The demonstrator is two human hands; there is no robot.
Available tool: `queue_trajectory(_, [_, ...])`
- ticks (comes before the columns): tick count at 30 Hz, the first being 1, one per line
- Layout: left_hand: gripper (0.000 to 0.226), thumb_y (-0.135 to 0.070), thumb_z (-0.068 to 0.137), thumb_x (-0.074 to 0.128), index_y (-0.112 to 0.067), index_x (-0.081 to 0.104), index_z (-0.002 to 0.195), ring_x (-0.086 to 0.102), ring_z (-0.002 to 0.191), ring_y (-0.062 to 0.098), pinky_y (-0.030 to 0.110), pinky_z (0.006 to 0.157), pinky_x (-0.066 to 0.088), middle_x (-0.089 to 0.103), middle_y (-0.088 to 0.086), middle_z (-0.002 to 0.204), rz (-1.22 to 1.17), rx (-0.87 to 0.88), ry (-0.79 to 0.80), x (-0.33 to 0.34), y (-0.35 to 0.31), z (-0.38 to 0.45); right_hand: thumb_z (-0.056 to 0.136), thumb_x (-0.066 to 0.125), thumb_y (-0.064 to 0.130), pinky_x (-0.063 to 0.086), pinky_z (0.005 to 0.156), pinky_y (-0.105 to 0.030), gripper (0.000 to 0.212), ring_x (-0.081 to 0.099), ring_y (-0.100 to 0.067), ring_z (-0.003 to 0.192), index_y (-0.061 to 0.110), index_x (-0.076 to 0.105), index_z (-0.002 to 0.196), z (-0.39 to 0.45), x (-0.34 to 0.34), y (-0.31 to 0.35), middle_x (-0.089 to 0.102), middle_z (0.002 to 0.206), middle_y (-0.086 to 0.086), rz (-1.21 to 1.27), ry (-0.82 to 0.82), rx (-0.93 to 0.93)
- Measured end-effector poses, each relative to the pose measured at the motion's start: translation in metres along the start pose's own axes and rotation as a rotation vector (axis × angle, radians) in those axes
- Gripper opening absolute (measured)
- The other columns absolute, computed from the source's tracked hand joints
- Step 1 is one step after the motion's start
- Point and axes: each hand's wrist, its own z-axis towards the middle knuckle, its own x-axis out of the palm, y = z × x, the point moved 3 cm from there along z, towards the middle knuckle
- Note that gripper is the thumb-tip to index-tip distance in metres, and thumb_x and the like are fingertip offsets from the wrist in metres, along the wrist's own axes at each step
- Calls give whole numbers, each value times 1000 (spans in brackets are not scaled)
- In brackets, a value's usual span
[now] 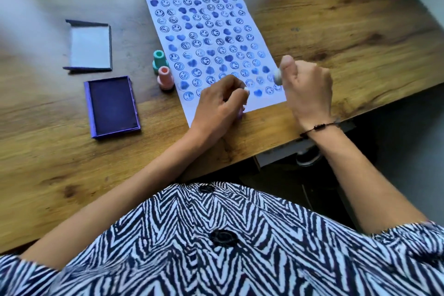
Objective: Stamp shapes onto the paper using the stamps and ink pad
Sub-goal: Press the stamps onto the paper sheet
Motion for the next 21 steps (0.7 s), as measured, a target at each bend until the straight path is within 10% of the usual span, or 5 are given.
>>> queue_trajectory(7, [7,-16,80,50,-13,56,83,52,65,11,26,71,50,55,-1,72,-181,55,32,-3,-3,0,92,38,35,39,47,-19,61,49,-3,35,37,52,33,-22,-16,-10,48,29,25,293,24,286])
queue_trajectory(12, [22,-14,84,55,-1,58,102,56,76,15,30,79,50,59,4,83,-265,70,91,1,-1,-5,90,40,40,37,34,-18,54,41,-6,29,26,53,40,-29,-8,8,49,33,16,476,80,265])
queue_trajectory(21, [18,-4,89,54,0,59,105,62,74,4,19,78,51,64,2,88,-226,88,91,-7,-2,-8,95,40,35,50,56,-48,57,53,-45,55,-6,58,60,-26,4,40,52,53,-29,362,88,107])
